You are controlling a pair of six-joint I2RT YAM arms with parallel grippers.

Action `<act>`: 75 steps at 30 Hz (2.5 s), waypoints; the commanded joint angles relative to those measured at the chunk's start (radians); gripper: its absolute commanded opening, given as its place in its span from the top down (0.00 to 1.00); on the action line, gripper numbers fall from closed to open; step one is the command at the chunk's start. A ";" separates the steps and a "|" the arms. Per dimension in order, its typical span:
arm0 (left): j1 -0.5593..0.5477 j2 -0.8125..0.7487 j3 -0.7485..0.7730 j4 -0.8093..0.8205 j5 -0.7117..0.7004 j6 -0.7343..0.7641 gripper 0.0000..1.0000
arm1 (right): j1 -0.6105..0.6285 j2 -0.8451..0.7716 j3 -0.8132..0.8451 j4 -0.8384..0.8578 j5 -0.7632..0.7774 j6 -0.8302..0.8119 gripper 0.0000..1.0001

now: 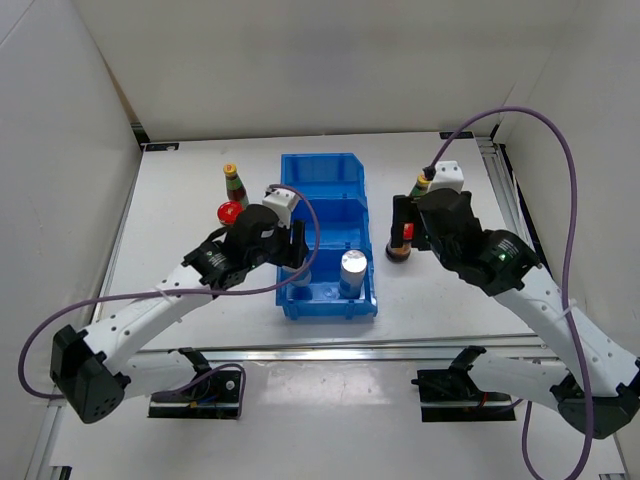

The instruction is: Organize the condiment bottles

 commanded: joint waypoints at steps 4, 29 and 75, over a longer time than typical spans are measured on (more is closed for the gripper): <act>-0.003 0.064 -0.031 0.166 -0.037 0.023 0.78 | -0.003 -0.040 -0.002 -0.056 0.070 0.004 0.00; -0.051 -0.069 0.135 0.051 -0.268 0.034 0.00 | -0.206 0.059 -0.111 -0.010 -0.120 0.004 0.00; -0.051 -0.461 0.384 -0.676 -0.546 -0.193 0.00 | -0.364 0.553 -0.005 0.155 -0.306 -0.079 0.00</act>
